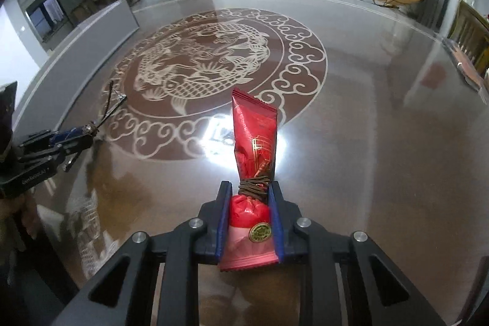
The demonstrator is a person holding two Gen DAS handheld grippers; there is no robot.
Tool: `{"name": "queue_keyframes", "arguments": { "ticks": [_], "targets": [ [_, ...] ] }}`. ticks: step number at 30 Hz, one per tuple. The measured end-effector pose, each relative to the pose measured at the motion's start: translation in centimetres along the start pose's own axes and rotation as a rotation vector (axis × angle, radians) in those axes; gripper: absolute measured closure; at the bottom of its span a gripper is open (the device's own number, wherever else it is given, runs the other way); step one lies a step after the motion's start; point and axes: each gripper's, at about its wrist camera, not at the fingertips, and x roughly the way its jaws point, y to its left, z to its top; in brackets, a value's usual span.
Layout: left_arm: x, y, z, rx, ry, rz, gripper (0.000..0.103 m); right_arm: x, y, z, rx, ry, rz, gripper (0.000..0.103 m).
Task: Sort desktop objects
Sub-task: 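Grasp the black eyeglasses by the bridge with the left tool while the right tool holds the candy, then carry the eyeglasses and red candy into the white bin and open both tools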
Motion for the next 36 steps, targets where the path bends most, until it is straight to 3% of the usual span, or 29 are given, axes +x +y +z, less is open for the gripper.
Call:
{"name": "queue_keyframes", "arguments": {
  "ticks": [6,11,16,21,27,31,33,35,36],
  "targets": [
    [-3.4,0.0,0.3,-0.034,-0.066,-0.024,0.079,-2.2,-0.1,-0.7,0.016,-0.012,0.042,0.078],
    [-8.6,2.6,0.8,-0.122,-0.156,-0.053,0.079,-3.7,3.2,1.0,-0.036,-0.043,0.094,0.078],
    [-15.3,9.2,1.5,-0.205,-0.237,0.021,0.079,-4.9,12.0,5.3,-0.189,-0.102,0.197,0.079],
    [-19.3,18.7,0.6,-0.317,-0.221,0.202,0.079,-5.3,25.9,9.8,-0.355,-0.160,0.369,0.078],
    [-18.7,27.5,-3.3,-0.481,-0.120,0.316,0.079,-2.1,40.7,11.6,-0.535,-0.124,0.486,0.078],
    [-16.8,29.5,-5.3,-0.532,-0.044,0.358,0.076,2.3,46.3,11.1,-0.595,-0.039,0.472,0.077],
    [-16.2,29.7,-6.3,-0.555,-0.020,0.367,0.074,4.4,47.9,10.9,-0.603,0.007,0.468,0.071],
    [-16.1,30.1,-6.8,-0.578,-0.019,0.369,0.061,5.7,48.4,11.1,-0.603,0.051,0.455,0.034],
    [-16.3,30.0,-6.9,-0.583,-0.034,0.373,0.044,5.7,48.3,11.1,-0.596,0.042,0.451,0.029]
  ]
}}
